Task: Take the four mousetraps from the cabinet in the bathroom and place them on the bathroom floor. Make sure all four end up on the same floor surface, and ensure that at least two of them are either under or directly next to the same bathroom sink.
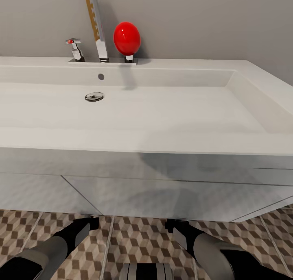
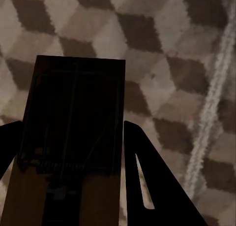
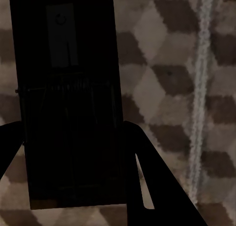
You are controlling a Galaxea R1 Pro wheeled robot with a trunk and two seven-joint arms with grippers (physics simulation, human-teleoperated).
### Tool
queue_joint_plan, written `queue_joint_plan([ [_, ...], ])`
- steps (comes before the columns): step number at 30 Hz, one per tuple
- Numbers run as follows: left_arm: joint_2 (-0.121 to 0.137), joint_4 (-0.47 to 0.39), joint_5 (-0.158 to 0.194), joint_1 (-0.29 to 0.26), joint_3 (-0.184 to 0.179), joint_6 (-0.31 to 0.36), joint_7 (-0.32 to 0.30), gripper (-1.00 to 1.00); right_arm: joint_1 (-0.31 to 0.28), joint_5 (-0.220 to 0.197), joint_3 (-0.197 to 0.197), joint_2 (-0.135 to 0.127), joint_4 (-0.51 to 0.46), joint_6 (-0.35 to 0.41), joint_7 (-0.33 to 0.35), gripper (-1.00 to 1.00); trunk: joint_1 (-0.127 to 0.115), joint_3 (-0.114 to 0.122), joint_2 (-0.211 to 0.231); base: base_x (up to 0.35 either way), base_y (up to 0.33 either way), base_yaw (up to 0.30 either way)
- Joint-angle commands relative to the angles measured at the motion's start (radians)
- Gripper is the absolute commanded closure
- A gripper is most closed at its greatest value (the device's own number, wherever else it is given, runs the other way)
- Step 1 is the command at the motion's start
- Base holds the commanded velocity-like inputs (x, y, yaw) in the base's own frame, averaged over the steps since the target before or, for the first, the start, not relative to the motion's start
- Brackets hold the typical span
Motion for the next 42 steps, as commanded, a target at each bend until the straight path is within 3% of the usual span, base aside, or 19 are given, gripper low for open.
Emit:
queue_joint_plan([
  [1,0.001,-0.003,0.005,0.000,-0.008,0.006,0.005,1.00,-0.002,0.007,-0.003,0.000,-0.073,0.002,-0.005,1.00,0.000,-0.001,0.000,0.000,0.000,0.000],
  [42,0.014,-0.008,-0.001,-0.026,-0.007,0.001,0.006,1.00,-0.002,0.008,-0.003,0.000,-0.075,-0.007,-0.001,1.00,0.000,-0.001,0.000,0.000,0.000,0.000],
])
